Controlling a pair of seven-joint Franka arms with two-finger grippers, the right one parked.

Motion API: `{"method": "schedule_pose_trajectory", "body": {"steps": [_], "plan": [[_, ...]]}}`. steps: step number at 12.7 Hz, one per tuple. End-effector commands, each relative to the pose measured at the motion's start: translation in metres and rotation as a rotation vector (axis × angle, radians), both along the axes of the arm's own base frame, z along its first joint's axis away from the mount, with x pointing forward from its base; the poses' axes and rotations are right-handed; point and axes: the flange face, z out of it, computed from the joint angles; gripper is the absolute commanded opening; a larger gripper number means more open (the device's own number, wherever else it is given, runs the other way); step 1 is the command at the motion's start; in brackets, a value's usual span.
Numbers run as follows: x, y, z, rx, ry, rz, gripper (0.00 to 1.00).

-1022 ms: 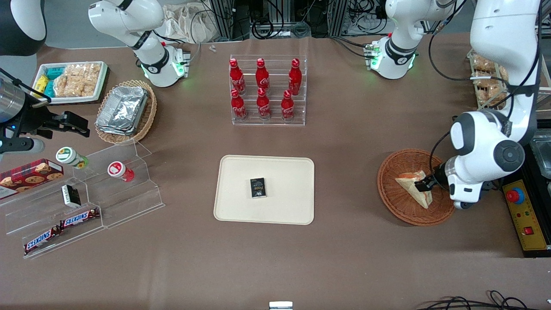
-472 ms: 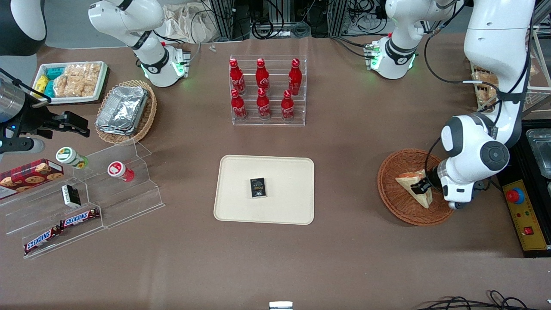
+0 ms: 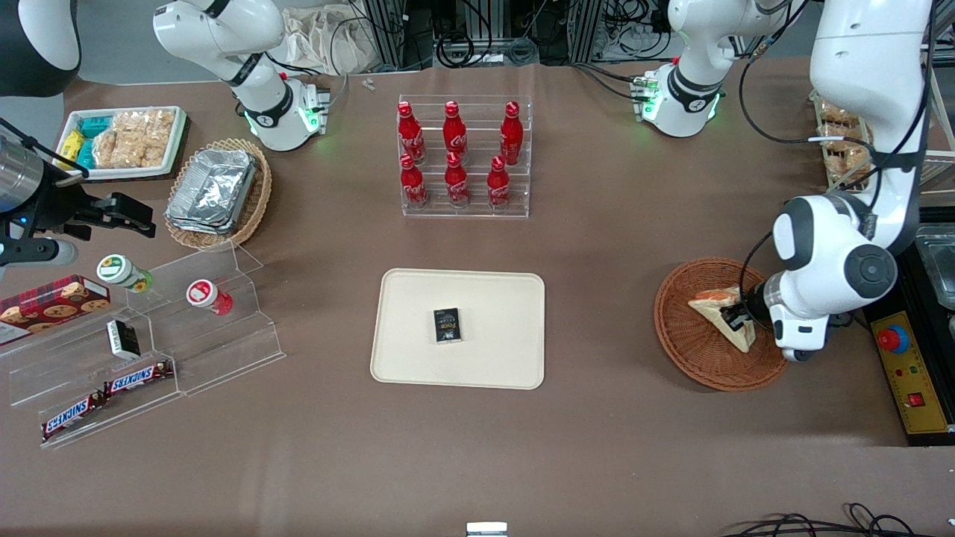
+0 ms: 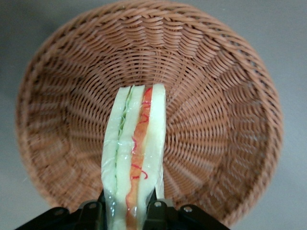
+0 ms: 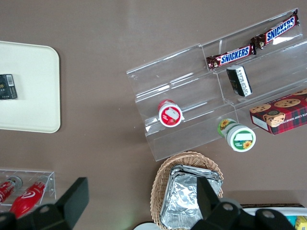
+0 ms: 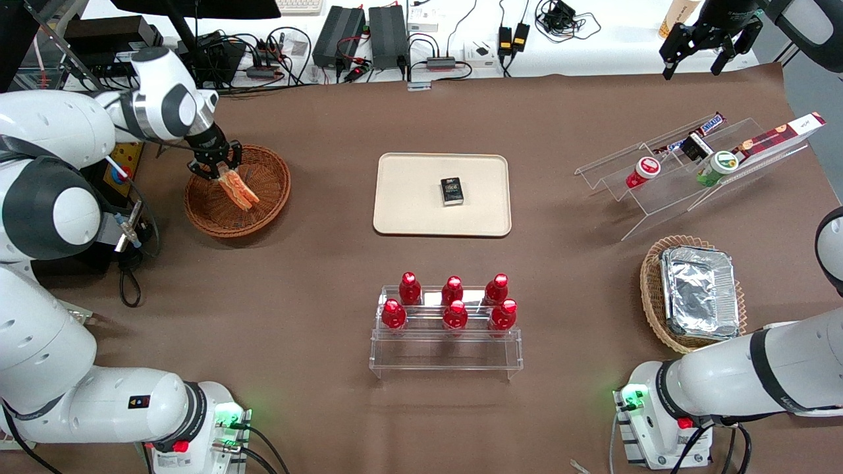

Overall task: Place sandwich from basket to tray
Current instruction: 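Carry the held sandwich with the left gripper toward the cream tray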

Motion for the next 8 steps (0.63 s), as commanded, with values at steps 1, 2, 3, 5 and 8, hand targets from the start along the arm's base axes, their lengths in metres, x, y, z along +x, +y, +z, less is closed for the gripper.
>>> {"method": "schedule_pose_trajectory", "body": {"steps": [1,2,3,5,8], "plan": [[0.012,-0.007,0.071,-0.004,0.024,-0.050,0.28],[0.013,-0.022,0.095,-0.015,0.041,-0.106,0.28],[0.011,-0.030,0.123,-0.022,0.044,-0.148,0.28],[0.014,-0.055,0.165,-0.042,0.033,-0.245,0.28],[0.003,-0.122,0.188,-0.038,0.012,-0.489,0.28]]}}
